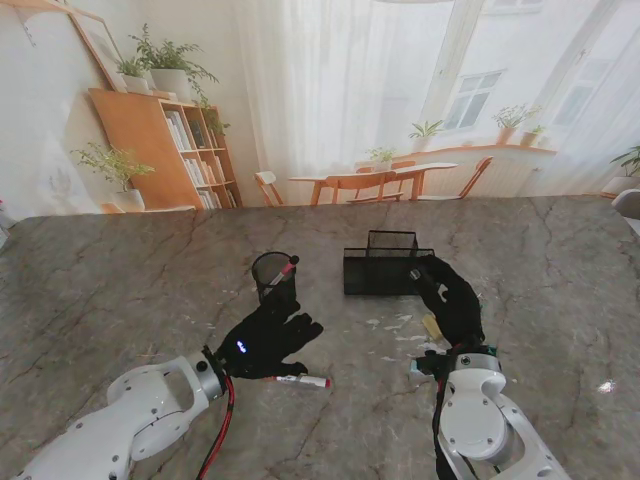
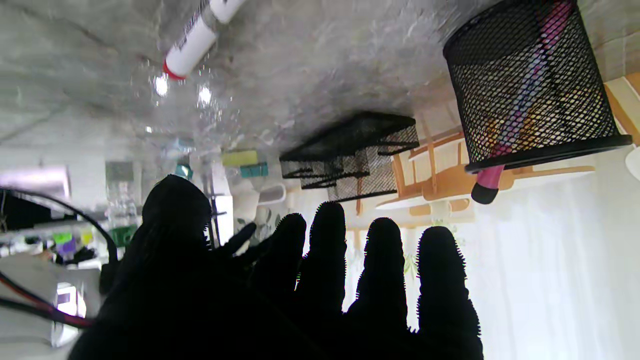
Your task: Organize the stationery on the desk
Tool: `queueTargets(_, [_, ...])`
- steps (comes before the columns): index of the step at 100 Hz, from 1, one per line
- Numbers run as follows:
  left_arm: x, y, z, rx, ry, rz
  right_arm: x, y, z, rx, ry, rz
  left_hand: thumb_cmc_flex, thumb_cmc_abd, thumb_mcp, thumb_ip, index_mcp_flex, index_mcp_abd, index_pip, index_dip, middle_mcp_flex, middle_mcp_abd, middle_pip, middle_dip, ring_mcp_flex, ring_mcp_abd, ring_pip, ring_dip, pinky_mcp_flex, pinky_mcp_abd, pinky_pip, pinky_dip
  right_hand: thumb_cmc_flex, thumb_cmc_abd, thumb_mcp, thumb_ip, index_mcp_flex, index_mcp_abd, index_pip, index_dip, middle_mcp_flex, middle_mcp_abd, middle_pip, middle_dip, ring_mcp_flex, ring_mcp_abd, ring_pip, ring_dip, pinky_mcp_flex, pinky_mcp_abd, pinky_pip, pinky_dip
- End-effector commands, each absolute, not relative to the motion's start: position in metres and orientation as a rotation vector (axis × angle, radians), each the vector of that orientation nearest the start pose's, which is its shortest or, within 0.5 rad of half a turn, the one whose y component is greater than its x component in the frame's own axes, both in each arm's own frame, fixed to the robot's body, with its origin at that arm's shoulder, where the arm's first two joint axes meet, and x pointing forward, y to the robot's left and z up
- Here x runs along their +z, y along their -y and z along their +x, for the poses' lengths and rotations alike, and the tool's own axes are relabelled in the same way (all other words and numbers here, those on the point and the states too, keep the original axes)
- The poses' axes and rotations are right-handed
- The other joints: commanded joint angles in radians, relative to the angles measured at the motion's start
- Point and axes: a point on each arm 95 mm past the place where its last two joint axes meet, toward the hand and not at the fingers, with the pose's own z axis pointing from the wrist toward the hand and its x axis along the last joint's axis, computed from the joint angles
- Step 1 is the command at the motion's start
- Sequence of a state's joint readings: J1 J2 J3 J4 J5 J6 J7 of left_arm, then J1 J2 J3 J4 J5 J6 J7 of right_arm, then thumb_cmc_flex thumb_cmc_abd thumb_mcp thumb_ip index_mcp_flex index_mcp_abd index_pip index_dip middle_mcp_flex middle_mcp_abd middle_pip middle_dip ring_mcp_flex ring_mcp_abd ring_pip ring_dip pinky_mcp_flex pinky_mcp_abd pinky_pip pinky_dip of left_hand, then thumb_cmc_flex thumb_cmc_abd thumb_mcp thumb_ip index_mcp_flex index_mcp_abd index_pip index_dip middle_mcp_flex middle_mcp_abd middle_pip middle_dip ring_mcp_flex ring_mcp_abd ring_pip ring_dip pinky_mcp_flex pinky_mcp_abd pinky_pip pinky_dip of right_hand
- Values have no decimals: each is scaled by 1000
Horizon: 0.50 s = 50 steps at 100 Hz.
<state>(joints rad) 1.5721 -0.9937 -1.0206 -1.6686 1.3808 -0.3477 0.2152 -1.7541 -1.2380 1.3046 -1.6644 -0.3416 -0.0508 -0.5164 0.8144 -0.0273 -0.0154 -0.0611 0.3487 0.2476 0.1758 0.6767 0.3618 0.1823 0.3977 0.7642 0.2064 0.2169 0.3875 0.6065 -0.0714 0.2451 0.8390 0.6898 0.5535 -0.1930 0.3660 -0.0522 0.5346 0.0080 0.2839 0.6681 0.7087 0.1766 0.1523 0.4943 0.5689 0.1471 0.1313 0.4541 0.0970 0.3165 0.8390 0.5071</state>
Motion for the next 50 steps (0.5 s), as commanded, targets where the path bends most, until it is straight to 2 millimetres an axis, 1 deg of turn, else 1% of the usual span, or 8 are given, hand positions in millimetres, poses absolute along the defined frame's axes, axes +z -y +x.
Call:
queueTargets(1, [-341,73,334,-1627,-1954,-441,-328,14,355,1947,-430,1709,14,52,-25,17,25,38,26,24,-28,1,28,22,7,19,22,17,-10,-16,29,16,3,24,-29,20,15,-1,9,7,13,0,11,10,19,1,5,10,-2,12,21,0])
queueTargets(22, [-353,77,328,-1527,-2020,-407,-329,13,355,1961,-424,1718,45,39,-25,15,39,44,53,79,-27,4,73,47,7,31,60,33,-9,-24,67,10,3,24,-30,20,15,-1,9,7,14,0,11,10,20,3,5,10,-2,12,21,0])
queueTargets(35, [-364,79,326,-1481,-2060,-405,-328,13,355,1960,-418,1719,63,29,-26,14,44,46,62,111,-26,3,155,114,10,45,150,96,-9,-43,119,16,3,24,-31,20,19,2,11,7,14,1,11,10,20,2,5,10,-2,13,21,0])
queueTargets(50, [-375,79,324,-1439,-2099,-421,-328,14,354,1955,-412,1717,71,25,-25,14,46,46,62,114,-24,4,169,122,8,48,177,112,-7,-47,128,16,3,26,-32,20,18,1,10,7,15,1,11,10,20,3,5,11,-1,13,21,0])
